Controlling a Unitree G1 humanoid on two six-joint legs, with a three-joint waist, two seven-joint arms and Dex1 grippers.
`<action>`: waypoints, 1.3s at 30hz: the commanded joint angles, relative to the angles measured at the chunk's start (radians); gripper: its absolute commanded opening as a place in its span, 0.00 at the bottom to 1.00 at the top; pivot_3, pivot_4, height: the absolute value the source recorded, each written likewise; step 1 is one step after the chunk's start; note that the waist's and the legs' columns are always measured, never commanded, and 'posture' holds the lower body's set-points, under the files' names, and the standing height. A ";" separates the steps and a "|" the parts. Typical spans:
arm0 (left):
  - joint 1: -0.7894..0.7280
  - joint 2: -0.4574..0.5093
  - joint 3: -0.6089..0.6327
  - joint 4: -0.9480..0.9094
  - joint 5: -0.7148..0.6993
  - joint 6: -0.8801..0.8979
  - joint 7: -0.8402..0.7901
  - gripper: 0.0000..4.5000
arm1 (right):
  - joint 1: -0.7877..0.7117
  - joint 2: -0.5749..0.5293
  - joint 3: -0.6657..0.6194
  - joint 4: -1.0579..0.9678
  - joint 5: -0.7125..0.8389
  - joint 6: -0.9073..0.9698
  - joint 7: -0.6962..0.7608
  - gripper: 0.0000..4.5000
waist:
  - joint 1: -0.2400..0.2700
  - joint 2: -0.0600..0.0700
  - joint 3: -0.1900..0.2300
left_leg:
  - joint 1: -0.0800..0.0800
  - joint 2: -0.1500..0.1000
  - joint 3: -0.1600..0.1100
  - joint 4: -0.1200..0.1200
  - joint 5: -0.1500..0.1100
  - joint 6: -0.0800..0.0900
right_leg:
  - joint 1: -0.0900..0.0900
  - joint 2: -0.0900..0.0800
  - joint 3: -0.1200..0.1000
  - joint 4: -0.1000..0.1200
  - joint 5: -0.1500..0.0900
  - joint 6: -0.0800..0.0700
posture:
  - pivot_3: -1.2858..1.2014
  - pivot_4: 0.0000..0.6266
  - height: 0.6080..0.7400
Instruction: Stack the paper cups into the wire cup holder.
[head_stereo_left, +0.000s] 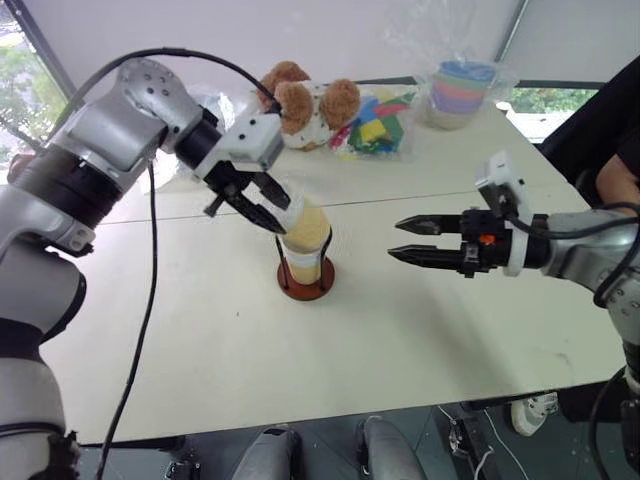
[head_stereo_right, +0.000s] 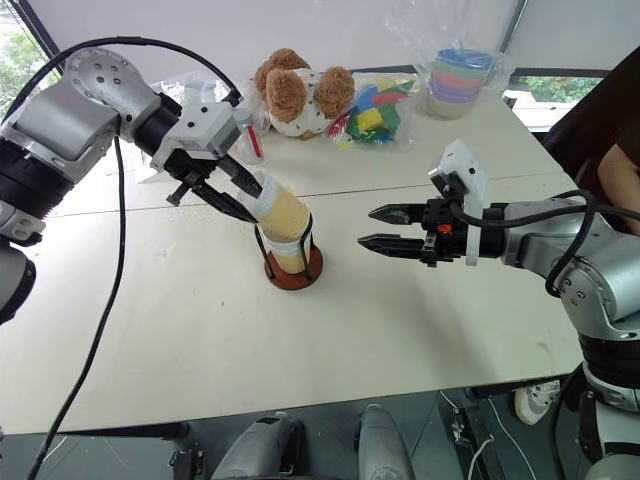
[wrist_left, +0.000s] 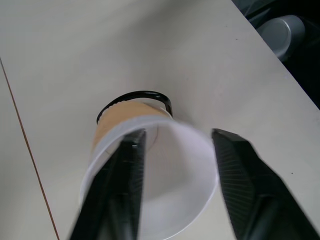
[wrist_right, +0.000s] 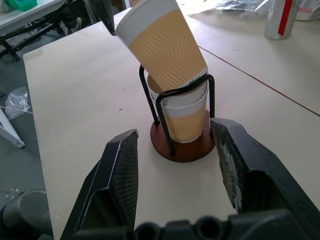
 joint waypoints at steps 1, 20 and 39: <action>-0.043 0.021 0.016 -0.016 -0.020 0.001 -0.003 0.84 | -0.015 0.005 -0.019 -0.025 0.000 -0.022 -0.003 0.55 | -0.001 0.000 0.000 | 0.000 0.000 0.000 0.000 0.000 0.000 | 0.000 0.000 0.000 0.000 0.000 0.000 | 0.52 0.24 1.00; 0.150 0.021 0.474 0.103 0.019 0.125 0.293 0.84 | 0.040 0.070 0.007 0.070 -0.134 -0.128 -0.074 0.55 | -0.012 0.001 -0.001 | 0.001 0.000 0.000 0.000 0.000 0.000 | 0.000 0.000 0.000 0.001 0.000 0.000 | 0.52 0.24 1.00; 1.499 -0.512 1.217 -1.019 0.099 0.379 1.545 0.84 | -0.050 0.474 0.057 0.732 -0.541 -0.650 -0.420 0.55 | 0.021 -0.003 -0.004 | 0.003 0.001 0.003 -0.002 0.005 -0.009 | 0.000 0.000 0.005 0.000 0.002 -0.003 | 0.52 0.24 1.00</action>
